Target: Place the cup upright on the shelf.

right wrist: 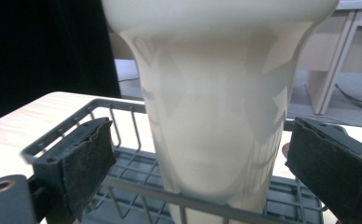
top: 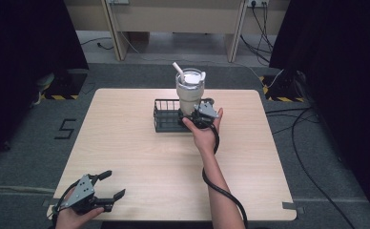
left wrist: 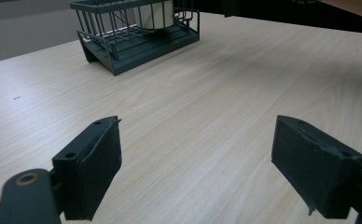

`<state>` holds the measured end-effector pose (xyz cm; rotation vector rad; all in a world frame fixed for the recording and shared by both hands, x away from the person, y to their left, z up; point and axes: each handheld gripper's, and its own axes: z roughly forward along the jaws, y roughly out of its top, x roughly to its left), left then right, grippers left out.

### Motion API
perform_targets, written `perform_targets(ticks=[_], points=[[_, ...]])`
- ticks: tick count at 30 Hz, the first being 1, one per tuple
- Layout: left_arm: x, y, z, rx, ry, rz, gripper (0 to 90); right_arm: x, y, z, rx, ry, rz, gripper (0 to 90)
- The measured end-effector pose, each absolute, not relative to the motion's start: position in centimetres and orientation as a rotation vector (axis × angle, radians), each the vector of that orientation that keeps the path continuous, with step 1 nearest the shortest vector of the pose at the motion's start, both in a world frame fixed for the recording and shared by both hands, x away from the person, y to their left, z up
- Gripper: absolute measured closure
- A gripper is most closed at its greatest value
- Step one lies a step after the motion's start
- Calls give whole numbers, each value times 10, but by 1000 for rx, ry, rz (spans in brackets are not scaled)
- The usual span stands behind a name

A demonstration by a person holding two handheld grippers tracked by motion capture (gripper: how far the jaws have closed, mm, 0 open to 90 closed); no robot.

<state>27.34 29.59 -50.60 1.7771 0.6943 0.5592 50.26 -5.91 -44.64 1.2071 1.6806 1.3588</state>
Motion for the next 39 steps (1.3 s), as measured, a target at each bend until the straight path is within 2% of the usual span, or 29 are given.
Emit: perform_targets(ticks=[15, 39], points=[[273, 296, -506, 1779, 695, 559, 153, 480, -81, -432, 1156, 1783, 1395, 83], [273, 295, -506, 1782, 697, 560, 152, 425, -133, -439, 1166, 1781, 1390, 125]])
